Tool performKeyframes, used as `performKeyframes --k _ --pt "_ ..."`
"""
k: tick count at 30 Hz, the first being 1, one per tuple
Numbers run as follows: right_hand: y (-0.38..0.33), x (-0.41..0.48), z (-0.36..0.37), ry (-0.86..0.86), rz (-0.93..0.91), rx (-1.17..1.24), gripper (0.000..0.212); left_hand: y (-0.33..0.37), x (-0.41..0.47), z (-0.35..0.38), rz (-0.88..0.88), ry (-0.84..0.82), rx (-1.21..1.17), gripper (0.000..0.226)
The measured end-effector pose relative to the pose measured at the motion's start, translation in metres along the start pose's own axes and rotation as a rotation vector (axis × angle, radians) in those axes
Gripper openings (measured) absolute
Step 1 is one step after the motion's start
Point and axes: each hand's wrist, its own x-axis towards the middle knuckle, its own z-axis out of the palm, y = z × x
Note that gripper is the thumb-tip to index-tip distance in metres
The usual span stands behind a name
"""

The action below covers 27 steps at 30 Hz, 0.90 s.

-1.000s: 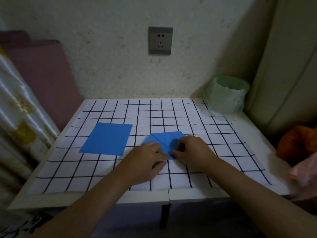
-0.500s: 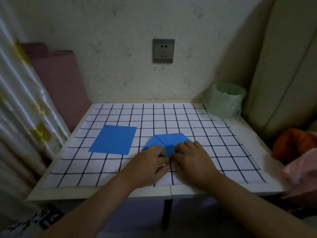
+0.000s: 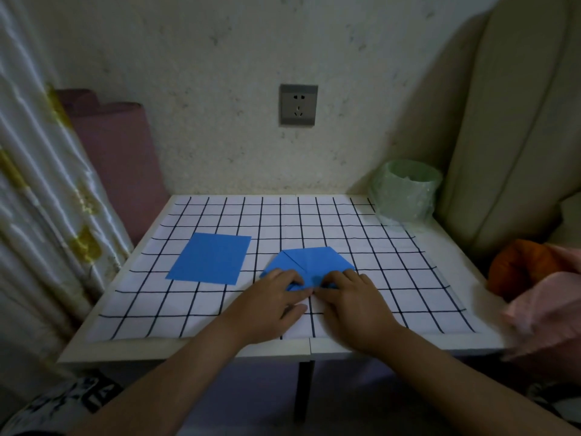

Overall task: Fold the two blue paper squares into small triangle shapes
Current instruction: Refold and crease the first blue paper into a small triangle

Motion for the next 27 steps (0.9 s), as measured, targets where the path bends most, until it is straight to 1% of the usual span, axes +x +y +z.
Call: performKeyframes --k 5,9,12,14,16,18,21,23,25,27 --pt "0.001 0.001 0.001 -0.026 0.046 0.014 0.039 0.001 -0.004 0.0 -0.038 0.005 -0.01 0.043" --pt "0.001 0.0 0.002 -0.043 0.078 0.013 0.04 0.002 -0.005 -0.001 -0.068 0.054 0.052 0.04" --pt "0.002 0.0 0.003 -0.053 0.093 0.006 0.041 -0.002 -0.008 -0.004 -0.131 0.091 0.014 0.045" --pt "0.001 0.0 0.004 -0.049 0.103 0.006 0.041 -0.008 -0.012 -0.009 -0.164 0.089 -0.007 0.043" --pt "0.0 0.0 0.004 -0.051 0.108 0.003 0.041 -0.011 -0.017 -0.013 -0.139 0.068 0.002 0.039" --pt "0.0 0.001 0.004 -0.05 0.115 0.006 0.041 -0.01 -0.02 -0.016 -0.068 0.049 0.058 0.035" --pt "-0.001 0.003 0.004 -0.042 0.118 0.017 0.038 -0.002 -0.021 -0.019 -0.035 0.023 0.136 0.045" --pt "-0.001 0.004 0.005 -0.034 0.121 0.028 0.036 0.003 -0.018 -0.02 -0.032 0.059 0.188 0.05" --pt "-0.001 0.005 0.006 -0.02 0.121 0.03 0.034 0.009 -0.012 -0.019 -0.03 0.112 0.17 0.048" --pt "-0.002 0.005 0.007 0.001 0.114 0.027 0.032 0.018 -0.004 -0.015 -0.011 0.1 0.073 0.05"
